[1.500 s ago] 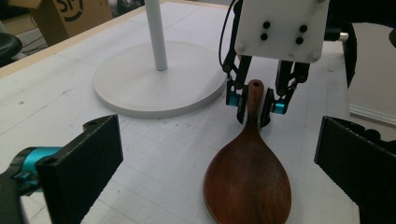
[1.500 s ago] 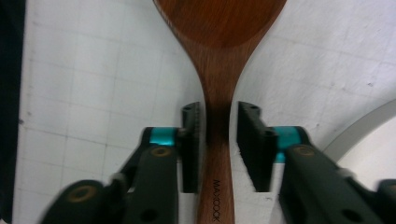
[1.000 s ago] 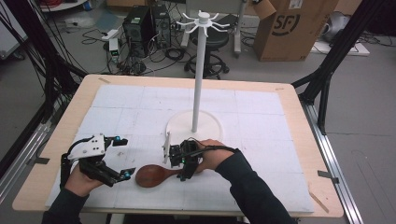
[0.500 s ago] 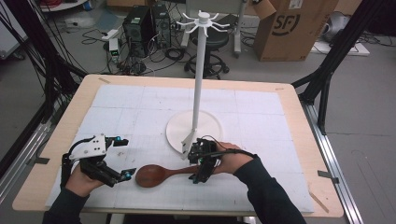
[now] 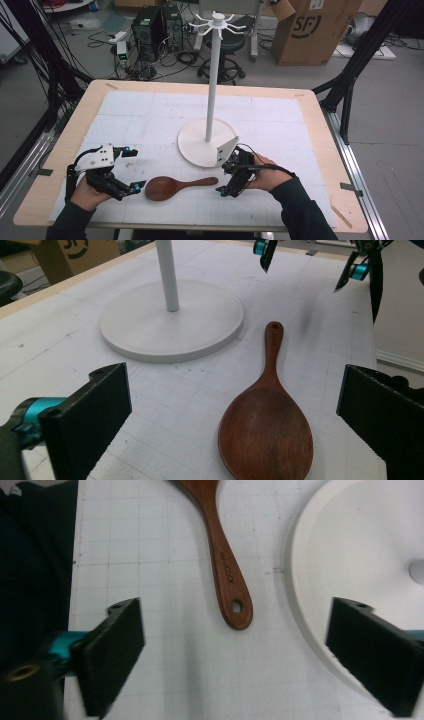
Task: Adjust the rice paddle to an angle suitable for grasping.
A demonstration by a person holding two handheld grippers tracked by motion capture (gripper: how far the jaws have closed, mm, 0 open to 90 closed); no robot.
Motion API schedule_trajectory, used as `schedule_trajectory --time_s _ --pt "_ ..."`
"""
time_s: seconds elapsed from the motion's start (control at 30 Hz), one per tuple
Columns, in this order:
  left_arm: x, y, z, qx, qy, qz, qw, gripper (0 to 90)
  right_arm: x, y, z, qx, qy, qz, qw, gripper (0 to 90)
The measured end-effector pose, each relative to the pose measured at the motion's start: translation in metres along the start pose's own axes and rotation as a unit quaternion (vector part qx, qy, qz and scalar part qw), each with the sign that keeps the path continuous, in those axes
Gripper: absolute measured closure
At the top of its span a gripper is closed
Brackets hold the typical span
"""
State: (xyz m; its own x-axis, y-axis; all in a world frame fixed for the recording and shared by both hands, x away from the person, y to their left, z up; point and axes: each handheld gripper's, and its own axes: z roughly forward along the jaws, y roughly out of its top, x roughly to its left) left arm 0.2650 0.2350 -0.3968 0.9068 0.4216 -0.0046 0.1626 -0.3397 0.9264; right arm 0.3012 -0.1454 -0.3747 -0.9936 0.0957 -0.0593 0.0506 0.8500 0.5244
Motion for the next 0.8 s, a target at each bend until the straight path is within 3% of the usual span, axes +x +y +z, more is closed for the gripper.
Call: schedule_trajectory --time_s 0.33,0.53,0.6,0.8 --pt "0.000 0.000 0.002 0.004 -0.002 -0.001 1.0000 1.7 0.005 -0.024 -0.019 -0.034 -0.030 0.028 0.9986 0.6" --pt "-0.001 0.000 0.003 0.002 -0.004 -0.001 1.0000 1.7 0.011 -0.054 -0.039 -0.092 -0.058 0.059 0.9923 0.6" --pt "-0.001 0.000 0.003 0.004 -0.005 0.002 1.0000 1.7 0.012 -0.059 -0.041 -0.097 -0.061 0.063 0.9914 0.5" --pt "-0.002 0.001 0.006 0.003 -0.009 0.003 0.9999 1.7 0.017 -0.087 -0.058 -0.136 -0.097 0.089 0.9820 0.5"
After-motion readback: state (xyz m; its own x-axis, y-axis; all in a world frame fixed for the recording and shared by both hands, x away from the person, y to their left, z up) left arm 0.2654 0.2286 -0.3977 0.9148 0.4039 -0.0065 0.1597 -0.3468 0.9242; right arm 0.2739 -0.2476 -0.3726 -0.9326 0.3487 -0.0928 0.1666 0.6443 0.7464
